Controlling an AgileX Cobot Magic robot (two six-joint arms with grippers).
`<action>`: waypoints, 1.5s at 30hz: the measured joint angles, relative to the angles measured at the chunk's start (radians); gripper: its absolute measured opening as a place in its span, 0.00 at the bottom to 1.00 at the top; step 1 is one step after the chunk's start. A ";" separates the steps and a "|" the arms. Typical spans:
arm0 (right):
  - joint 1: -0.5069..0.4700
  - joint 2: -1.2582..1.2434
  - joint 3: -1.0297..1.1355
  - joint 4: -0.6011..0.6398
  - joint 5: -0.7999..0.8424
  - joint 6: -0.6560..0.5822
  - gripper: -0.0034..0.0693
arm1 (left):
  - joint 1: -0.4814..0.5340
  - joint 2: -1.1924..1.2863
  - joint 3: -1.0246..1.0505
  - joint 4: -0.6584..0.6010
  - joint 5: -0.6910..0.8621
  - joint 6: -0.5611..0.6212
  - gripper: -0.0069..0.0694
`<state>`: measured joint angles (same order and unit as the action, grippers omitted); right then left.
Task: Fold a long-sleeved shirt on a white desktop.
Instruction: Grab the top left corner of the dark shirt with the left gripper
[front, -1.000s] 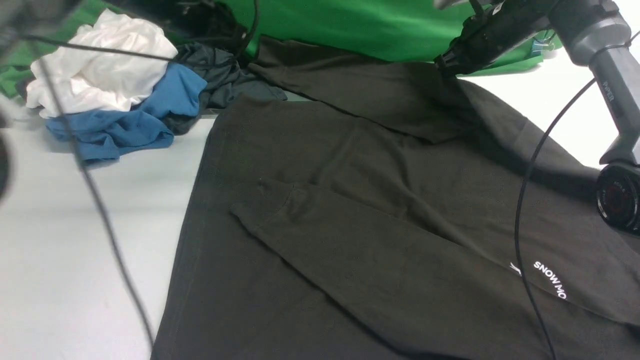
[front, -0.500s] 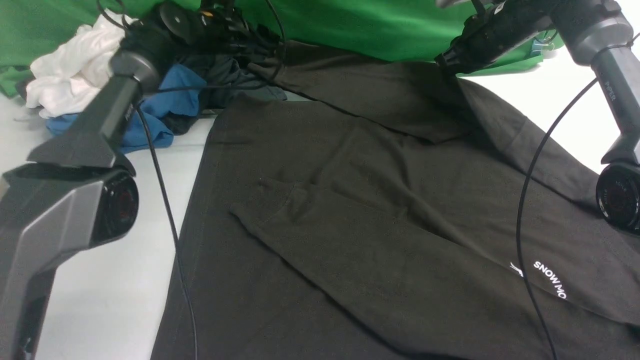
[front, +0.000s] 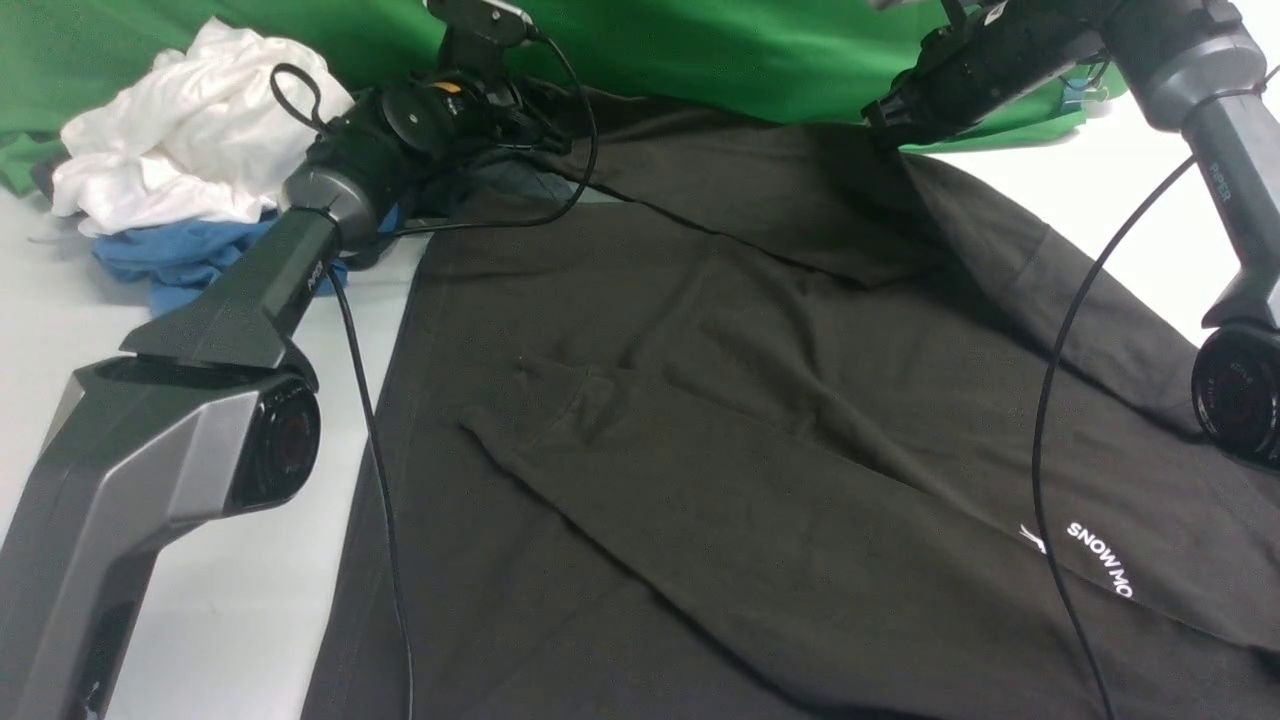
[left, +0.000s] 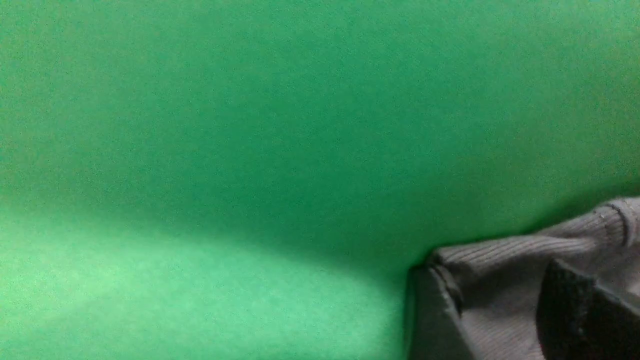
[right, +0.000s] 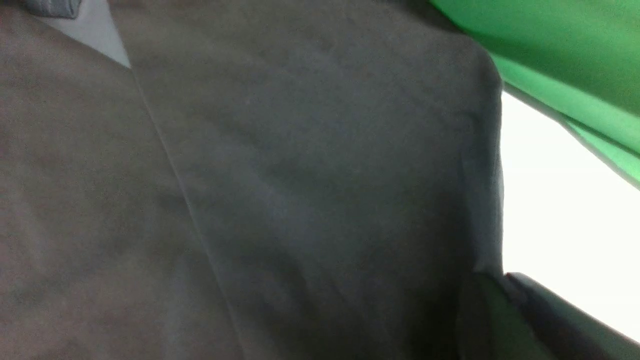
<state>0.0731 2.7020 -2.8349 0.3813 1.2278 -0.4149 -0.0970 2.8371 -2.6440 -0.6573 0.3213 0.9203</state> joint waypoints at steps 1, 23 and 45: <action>0.000 0.000 0.000 0.001 0.000 0.000 0.09 | 0.000 0.000 0.000 0.000 -0.001 0.000 0.42; 0.000 0.000 0.000 0.001 0.000 -0.006 0.09 | -0.001 -0.223 -0.012 0.214 0.603 -0.031 0.11; 0.000 0.000 0.000 0.000 0.000 -0.011 0.09 | -0.011 -0.002 -0.008 0.013 0.032 0.095 0.81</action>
<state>0.0731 2.7020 -2.8349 0.3814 1.2278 -0.4261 -0.1079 2.8349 -2.6521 -0.6439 0.3536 1.0150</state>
